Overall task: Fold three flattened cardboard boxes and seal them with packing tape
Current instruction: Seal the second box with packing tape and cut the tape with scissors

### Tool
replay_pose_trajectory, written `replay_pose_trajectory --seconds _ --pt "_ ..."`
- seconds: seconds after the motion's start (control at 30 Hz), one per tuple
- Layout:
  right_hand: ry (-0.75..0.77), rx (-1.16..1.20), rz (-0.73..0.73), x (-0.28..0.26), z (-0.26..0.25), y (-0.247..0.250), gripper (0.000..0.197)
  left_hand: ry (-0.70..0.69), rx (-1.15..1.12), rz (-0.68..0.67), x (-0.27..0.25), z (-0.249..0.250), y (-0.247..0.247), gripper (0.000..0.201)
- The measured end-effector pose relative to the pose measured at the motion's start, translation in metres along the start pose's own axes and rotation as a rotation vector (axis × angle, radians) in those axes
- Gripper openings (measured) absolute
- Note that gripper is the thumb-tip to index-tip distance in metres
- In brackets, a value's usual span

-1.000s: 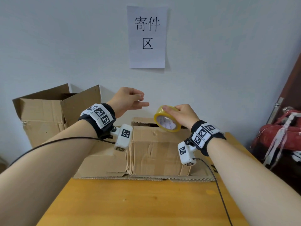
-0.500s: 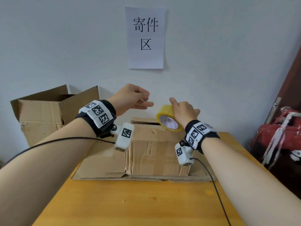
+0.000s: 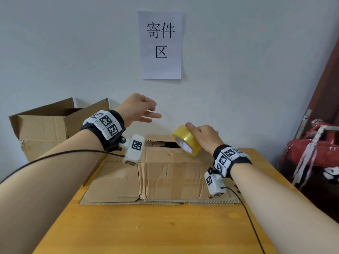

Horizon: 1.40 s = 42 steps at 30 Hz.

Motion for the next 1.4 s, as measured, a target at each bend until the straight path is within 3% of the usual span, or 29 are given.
replay_pose_trajectory --seconds 0.13,0.27,0.4,0.47,0.6,0.8,0.9,1.0,1.1,1.27,1.4 --pt "0.039 0.031 0.114 -0.005 -0.008 0.017 0.065 -0.018 0.018 0.004 -0.002 0.007 0.000 0.008" --pt "0.076 -0.187 0.224 0.003 -0.031 0.041 0.064 -0.080 0.078 -0.004 -0.009 0.032 0.000 0.009" --pt "0.103 -0.484 0.143 0.000 -0.035 0.029 0.018 -0.175 0.125 -0.017 -0.022 0.062 -0.005 0.011" --pt "0.055 -0.523 0.107 0.001 -0.023 0.023 0.033 -0.182 0.161 -0.033 -0.026 0.064 -0.008 0.013" --pt "0.013 -0.200 0.142 0.004 -0.019 0.027 0.071 -0.134 0.122 0.068 -0.022 0.053 0.014 0.013" --pt "0.072 -0.026 -0.037 -0.007 -0.014 0.001 0.062 -0.058 0.055 0.150 -0.018 0.038 0.034 0.009" --pt "0.097 -0.068 -0.141 -0.015 -0.013 -0.009 0.062 -0.039 0.051 0.191 -0.018 0.037 0.043 0.012" --pt "0.101 -0.084 -0.196 -0.023 -0.018 -0.010 0.045 -0.037 0.053 0.222 -0.019 0.039 0.051 0.014" --pt "0.153 -0.122 -0.190 -0.028 -0.032 -0.004 0.051 -0.041 0.055 0.242 -0.022 0.039 0.057 0.012" --pt "0.136 -0.247 -0.025 -0.022 -0.032 0.017 0.047 -0.027 0.009 0.249 -0.022 0.033 0.061 0.014" --pt "-0.055 0.000 0.302 -0.009 0.006 0.049 0.037 0.010 -0.143 0.242 -0.021 0.025 0.061 0.013"
Point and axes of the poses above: each hand's wrist, its own x-axis towards the middle knuckle, its own y-axis out of the back of the hand, z = x × y, the point moved 10 cm from there along x, towards the middle knuckle, and after that the axes turned 10 degrees about -x, right-handed, at the moved point
